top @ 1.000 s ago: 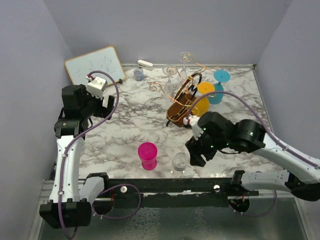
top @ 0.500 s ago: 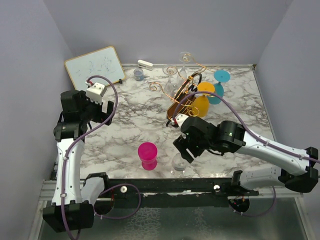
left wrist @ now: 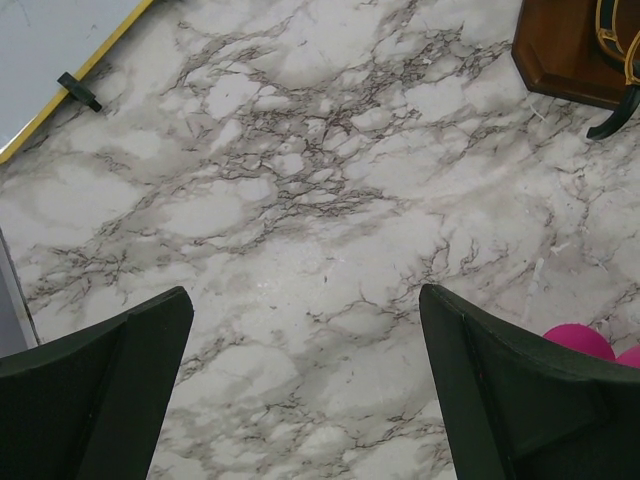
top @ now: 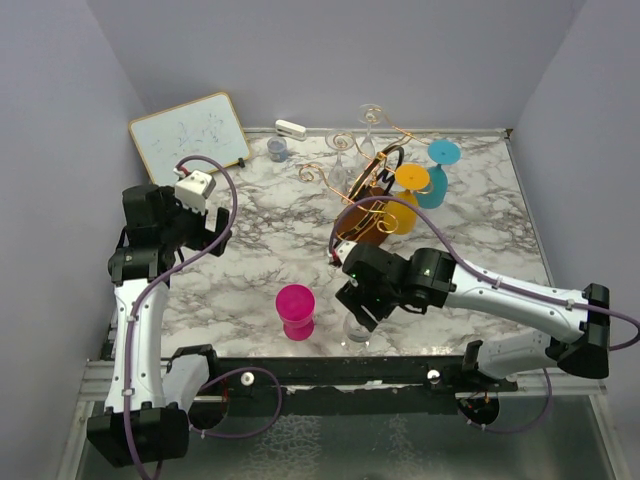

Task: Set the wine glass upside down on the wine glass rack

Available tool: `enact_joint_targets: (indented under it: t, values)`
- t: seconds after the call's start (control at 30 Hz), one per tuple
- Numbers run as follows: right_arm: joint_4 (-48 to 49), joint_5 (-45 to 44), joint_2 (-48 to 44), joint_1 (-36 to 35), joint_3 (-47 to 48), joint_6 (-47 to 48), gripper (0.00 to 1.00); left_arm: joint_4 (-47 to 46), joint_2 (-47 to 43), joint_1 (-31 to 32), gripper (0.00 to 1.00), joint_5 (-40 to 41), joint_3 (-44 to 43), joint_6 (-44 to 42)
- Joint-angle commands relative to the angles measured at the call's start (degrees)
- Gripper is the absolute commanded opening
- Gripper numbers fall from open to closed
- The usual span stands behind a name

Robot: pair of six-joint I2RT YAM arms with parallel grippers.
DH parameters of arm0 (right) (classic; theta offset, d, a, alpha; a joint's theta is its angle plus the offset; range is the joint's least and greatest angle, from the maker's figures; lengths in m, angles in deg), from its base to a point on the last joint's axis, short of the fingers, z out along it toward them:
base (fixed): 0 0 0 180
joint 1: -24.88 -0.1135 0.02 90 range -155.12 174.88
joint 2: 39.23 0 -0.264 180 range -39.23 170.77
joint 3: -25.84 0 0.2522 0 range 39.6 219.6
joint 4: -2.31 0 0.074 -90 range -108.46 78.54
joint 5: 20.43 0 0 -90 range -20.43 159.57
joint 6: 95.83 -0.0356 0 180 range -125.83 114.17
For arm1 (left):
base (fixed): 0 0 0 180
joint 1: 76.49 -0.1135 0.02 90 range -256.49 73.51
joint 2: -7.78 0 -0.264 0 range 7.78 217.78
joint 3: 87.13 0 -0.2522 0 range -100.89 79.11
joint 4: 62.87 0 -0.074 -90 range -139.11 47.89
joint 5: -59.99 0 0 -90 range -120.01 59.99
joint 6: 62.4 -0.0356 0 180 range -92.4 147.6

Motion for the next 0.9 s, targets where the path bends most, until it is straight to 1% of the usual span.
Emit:
enact_joint_targets:
  t: [0.0,0.07,0.2,0.23,0.27,0.3,0.33,0.43,0.53,0.63,0.73,0.8,0.87]
  values:
    - [4.1,3.0,1.0,-0.3,-2.1,0.8,0.59,2.8,0.7,-0.3,0.99,-1.5,-1.3,-1.3]
    - [5.0,4.0,1.2,-0.4,-2.6,1.1,0.53,2.8,0.7,-0.3,0.99,-0.9,-1.4,-1.3]
    - [6.0,4.6,1.8,-0.3,-3.3,1.4,0.32,3.5,0.7,-0.3,0.99,-0.8,-2.3,-1.9]
    - [6.3,4.8,1.8,-0.3,-3.4,1.5,0.26,3.8,0.8,-0.2,0.99,-0.4,-2.8,-1.8]
    - [6.4,4.8,1.7,-0.3,-3.4,1.5,0.17,3.7,0.9,-0.3,0.99,0.5,-3.0,-1.4]
    - [6.3,4.7,1.6,-0.3,-3.3,1.5,0.06,3.8,0.8,-0.3,0.99,1.4,-3.2,-1.0]
    - [5.9,3.9,1.5,-0.3,-2.8,1.3,0.02,3.8,0.8,-0.3,0.99,1.7,-3.4,-0.7]
    - [3.0,1.9,0.6,-0.3,0.3,0.7,0.01,4.3,0.8,-0.3,0.99,0.9,-4.1,0.0]
    - [-0.4,-0.1,-1.1,-0.3,6.0,-0.1,0.01,5.4,1.0,-0.3,0.99,-1.0,-5.8,0.3]
    - [-6.6,-2.2,-1.7,-0.3,14.4,-0.9,0.01,7.1,2.2,-0.3,0.99,-3.1,-8.4,1.0]
    - [-12.5,-3.7,-1.7,-0.3,24.7,-1.4,0.01,8.8,3.4,-0.3,0.99,-7.1,-10.7,1.7]
    - [-13.4,-2.5,-2.5,-0.3,30.5,-1.5,0.01,9.0,3.3,-0.3,0.99,-10.0,-11.4,2.0]
    - [-12.5,-1.4,-3.4,-0.3,36.2,-1.7,0.01,6.5,1.7,-0.3,0.99,-11.7,-10.8,3.9]
